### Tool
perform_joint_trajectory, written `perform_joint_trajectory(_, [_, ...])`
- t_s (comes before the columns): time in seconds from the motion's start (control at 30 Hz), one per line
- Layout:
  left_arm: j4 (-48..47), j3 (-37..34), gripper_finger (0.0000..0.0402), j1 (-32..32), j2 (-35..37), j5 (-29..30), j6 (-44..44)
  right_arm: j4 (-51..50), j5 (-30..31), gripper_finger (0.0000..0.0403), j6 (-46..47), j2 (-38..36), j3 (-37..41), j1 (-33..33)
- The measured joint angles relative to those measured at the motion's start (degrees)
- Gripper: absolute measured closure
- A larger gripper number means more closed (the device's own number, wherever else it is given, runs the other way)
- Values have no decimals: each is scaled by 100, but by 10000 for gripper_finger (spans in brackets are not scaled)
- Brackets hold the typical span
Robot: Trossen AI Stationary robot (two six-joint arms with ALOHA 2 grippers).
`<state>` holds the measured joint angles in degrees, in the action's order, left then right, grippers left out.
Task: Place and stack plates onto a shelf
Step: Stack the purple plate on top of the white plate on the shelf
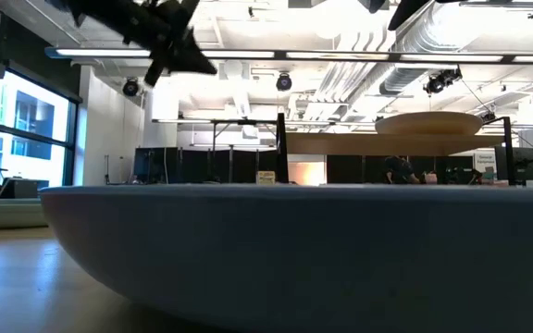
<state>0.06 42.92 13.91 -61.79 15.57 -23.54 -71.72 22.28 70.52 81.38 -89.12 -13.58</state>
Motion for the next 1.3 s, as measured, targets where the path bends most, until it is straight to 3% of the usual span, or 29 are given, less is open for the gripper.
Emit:
perform_joint_trajectory(0.17, [62, 425, 399, 8, 1, 4, 392, -2, -4, 250, -117, 0, 0, -2])
perform_joint_trajectory(0.4, [897, 533, 399, 114, -3, 166, 853, 0, -7, 250, -343, 0, 0, -2])
perform_joint_trajectory(0.7, [2464, 533, 399, 87, -3, -265, 2897, -2, -13, 250, -931, 0, 0, 9])
perform_joint_trajectory(1.0, [3466, 533, 399, 107, -3, -271, 2986, 0, 317, 250, -1883, 0, 0, 9])
perform_joint_trajectory(1.3, [3632, 533, 399, 126, -46, -39, 3061, 0, 820, 250, -2998, 0, 0, 19])
